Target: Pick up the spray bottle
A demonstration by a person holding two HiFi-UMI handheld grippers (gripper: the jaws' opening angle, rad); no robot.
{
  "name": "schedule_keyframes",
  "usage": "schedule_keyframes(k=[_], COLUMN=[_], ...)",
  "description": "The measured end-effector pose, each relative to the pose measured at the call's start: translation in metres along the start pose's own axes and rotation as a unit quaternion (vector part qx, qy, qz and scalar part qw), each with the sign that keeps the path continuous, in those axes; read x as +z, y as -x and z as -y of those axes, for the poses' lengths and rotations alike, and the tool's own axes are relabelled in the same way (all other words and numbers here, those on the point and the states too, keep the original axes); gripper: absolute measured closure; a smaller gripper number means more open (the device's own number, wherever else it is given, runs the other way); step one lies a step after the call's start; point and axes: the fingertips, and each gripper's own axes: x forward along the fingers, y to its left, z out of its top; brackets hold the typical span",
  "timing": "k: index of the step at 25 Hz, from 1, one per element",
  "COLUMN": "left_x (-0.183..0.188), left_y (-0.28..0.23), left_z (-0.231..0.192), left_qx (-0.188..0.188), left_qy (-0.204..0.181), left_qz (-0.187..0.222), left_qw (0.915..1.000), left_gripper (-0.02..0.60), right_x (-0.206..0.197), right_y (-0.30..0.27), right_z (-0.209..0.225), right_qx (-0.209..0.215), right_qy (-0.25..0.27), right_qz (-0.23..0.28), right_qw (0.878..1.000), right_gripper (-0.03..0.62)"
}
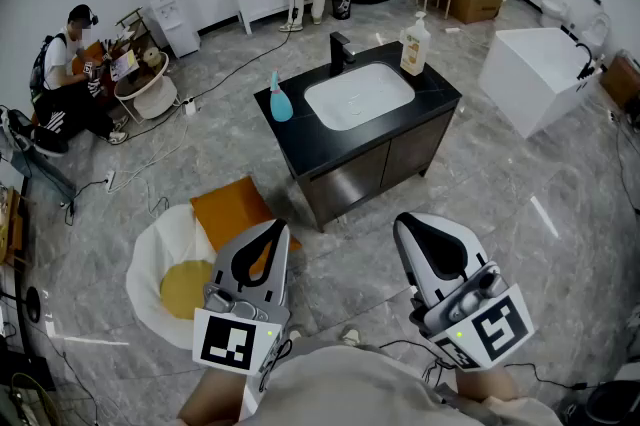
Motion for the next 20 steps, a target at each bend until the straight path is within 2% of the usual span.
schedule_keyframes(k=[5,12,16,20], left_x=[0.001,0.003,-0.006,-0.001], left_y=[-0.005,-0.009,-0.01,-0.008], left_z=[0.001,0.009,0.008,0.006], left_qx=[0.0,-0.01,-0.013,-0.007], left_qy=[-0.001,0.005,-0.021,-0.008], left_qz=[0.002,0.005,-0.003,0.005], left_qw=[1.0,0.9999,0.9997,0.9999], left_gripper=[0.563,0.563,0.563,0.561], right_x=[-0.001,-0.006,-0.006,-0.002], right_y=[0.001,0.003,0.006,0.011], right_z=[0.008,0.013,0.019,0.028], right_qx=[-0.003,-0.003,-0.012,-0.029], right_qy=[-0.014,-0.004,-0.007,-0.007], right_qz=[0.005,-0.004,0.0,0.003], right_qw=[1.0,1.0,1.0,1.0], right_gripper=[0.566,0.566,0.566,0.566])
